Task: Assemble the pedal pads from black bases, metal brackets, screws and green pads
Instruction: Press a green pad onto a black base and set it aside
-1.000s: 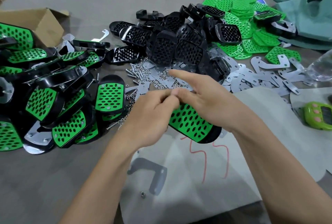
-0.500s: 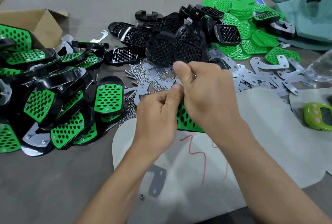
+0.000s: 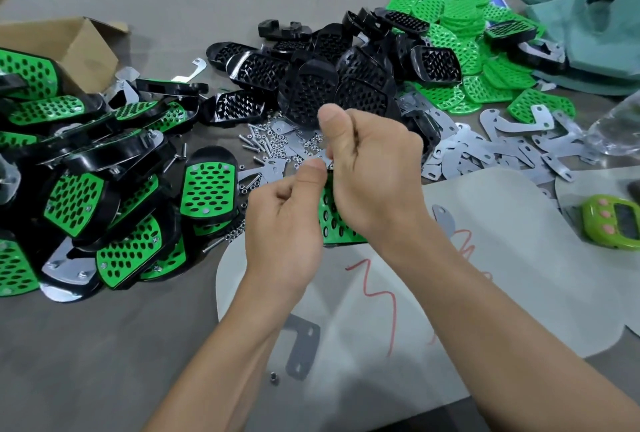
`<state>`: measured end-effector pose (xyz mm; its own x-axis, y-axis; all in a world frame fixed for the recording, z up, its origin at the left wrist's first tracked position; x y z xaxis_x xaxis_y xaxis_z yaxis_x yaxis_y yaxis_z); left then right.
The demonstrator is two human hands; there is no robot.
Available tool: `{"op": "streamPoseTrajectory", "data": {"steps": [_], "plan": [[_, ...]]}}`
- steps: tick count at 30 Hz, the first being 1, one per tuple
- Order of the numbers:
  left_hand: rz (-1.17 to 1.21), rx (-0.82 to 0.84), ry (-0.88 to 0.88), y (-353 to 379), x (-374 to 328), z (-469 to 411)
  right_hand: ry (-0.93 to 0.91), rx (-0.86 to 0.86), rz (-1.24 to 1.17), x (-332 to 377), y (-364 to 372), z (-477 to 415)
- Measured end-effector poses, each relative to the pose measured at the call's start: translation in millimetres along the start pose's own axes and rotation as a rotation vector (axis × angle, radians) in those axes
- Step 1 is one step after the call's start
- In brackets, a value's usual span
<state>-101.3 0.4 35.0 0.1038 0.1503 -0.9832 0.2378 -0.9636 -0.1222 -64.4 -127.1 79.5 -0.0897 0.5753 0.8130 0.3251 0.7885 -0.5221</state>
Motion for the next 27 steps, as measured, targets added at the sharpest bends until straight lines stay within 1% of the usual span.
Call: {"op": "streamPoseTrajectory", "data": {"steps": [1, 3, 5, 6, 9, 12, 15, 17, 19, 22, 23, 25, 27], "plan": [[0.025, -0.029, -0.013, -1, 1, 1, 0.005, -0.067, 0.029, 1, -4, 0], [0.114, -0.146, -0.102, -2, 8, 6, 0.09, -0.159, 0.16, -2, -10, -2], [0.197, -0.232, -0.153, -2, 11, 13, 0.205, -0.191, 0.239, -9, -13, -1], [0.21, -0.25, -0.136, -2, 9, 16, 0.248, -0.195, 0.234, -12, -14, 0], [0.217, -0.281, -0.042, -4, -1, 18, 0.3, -0.186, 0.134, -18, -13, 13], [0.235, -0.289, 0.046, -4, -14, 17, 0.369, -0.138, -0.062, -26, -6, 21], [0.255, -0.296, 0.015, -3, -14, 20, 0.428, -0.142, -0.236, -35, -7, 21], [0.263, -0.261, 0.033, -3, -17, 23, 0.464, -0.09, -0.293, -39, -2, 20], [0.244, -0.203, 0.116, -1, -23, 25, 0.502, -0.022, -0.308, -45, 4, 19], [0.182, -0.159, 0.156, 2, -23, 26, 0.541, 0.022, -0.3, -53, 9, 17], [0.128, -0.144, 0.159, 2, -22, 26, 0.543, 0.015, -0.279, -55, 8, 17], [-0.052, -0.122, 0.165, 0, -21, 25, 0.523, -0.021, -0.22, -58, 4, 17], [-0.19, -0.125, 0.088, -2, -15, 23, 0.479, -0.068, -0.162, -58, 0, 18]]}}
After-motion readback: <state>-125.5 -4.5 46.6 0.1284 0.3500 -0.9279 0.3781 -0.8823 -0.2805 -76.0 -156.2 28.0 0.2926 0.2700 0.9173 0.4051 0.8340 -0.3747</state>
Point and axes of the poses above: each hand's wrist, its own z-axis away from the middle knuckle, its own y-axis out of the palm, x = y × z, the point moved 7 cm from there along -z, towards the middle knuckle, and after that the axes turned 7 degrees about y, right-handed, at the moved point
